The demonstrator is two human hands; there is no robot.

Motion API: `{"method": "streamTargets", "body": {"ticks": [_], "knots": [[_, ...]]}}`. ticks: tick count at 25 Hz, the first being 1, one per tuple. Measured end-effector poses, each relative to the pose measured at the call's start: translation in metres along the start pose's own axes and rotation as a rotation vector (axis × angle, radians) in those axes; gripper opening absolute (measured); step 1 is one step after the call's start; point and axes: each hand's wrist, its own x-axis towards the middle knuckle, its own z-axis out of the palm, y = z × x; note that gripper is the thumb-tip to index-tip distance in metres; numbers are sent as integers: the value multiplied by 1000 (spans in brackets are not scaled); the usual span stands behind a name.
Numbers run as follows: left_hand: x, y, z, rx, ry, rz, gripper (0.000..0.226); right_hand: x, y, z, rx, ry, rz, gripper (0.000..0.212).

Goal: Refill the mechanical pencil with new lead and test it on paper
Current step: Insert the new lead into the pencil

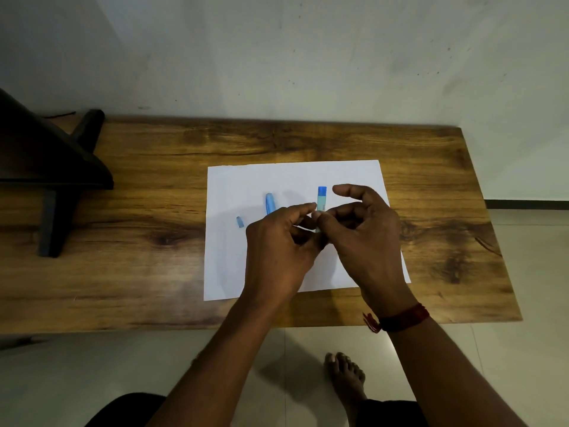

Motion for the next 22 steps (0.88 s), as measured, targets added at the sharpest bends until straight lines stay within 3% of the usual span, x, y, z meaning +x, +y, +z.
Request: {"method": "streamTargets", "body": {"ticks": [3,8,16,18,22], "knots": [[4,-7,-6,24,11,-22,44,8,3,-10,-238,91,-128,33],[16,-27,-33,88,247,-99,26,10,11,-15,-549,113,-281,22],[23,-45,-53,-61,315,-250,23,7,15,-5,-709,96,-287,25],[23,-49,-58,-71,311,-266,23,10,17,-3,-691,36,-308,26],[22,-53,-67,-95,303,-289,20,11,22,9,-756,-240,-451,32]]}}
